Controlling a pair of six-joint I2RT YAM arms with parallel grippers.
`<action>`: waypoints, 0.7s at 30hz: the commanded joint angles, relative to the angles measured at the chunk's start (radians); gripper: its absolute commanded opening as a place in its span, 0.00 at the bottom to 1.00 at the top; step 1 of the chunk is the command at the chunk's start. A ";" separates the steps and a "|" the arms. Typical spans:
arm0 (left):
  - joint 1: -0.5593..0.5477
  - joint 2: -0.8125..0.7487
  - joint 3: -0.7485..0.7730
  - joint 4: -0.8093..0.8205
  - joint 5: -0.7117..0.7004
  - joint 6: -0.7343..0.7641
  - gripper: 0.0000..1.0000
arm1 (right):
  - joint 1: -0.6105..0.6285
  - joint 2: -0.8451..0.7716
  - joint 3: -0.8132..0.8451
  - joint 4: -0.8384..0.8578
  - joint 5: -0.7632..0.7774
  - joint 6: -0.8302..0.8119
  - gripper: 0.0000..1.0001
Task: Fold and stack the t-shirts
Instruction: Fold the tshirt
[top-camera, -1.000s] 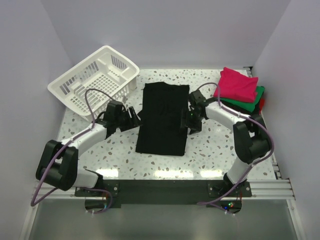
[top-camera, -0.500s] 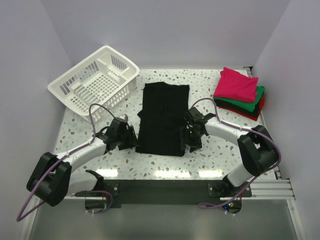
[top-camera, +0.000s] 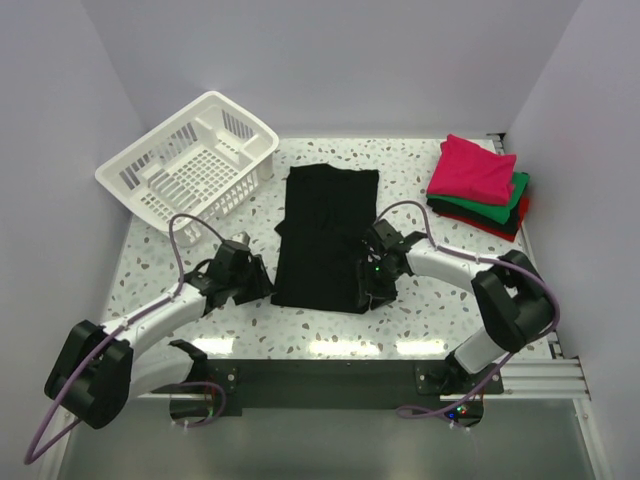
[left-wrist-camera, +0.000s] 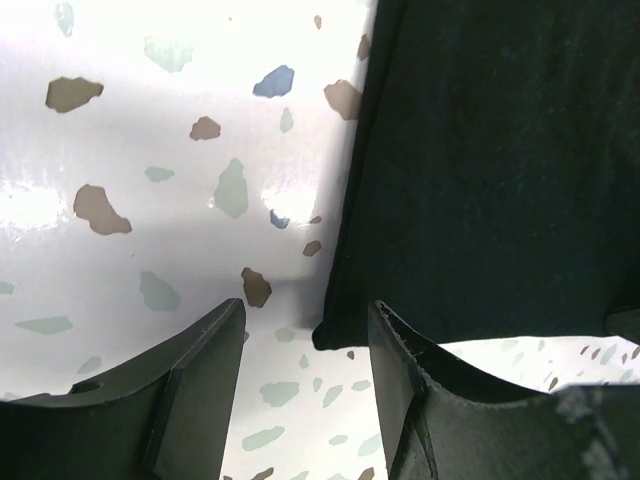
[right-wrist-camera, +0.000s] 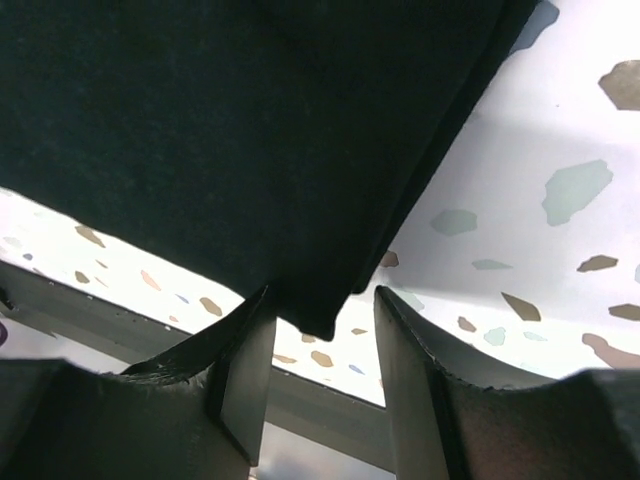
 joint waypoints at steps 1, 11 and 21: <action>-0.003 -0.016 -0.016 -0.004 -0.017 -0.016 0.57 | 0.003 0.037 -0.001 0.027 -0.007 0.008 0.46; -0.003 -0.018 -0.056 0.034 0.018 -0.008 0.53 | 0.004 0.087 0.024 -0.026 0.031 0.003 0.16; -0.015 0.041 -0.074 0.140 0.112 0.003 0.49 | 0.004 0.103 0.030 -0.032 0.033 0.013 0.12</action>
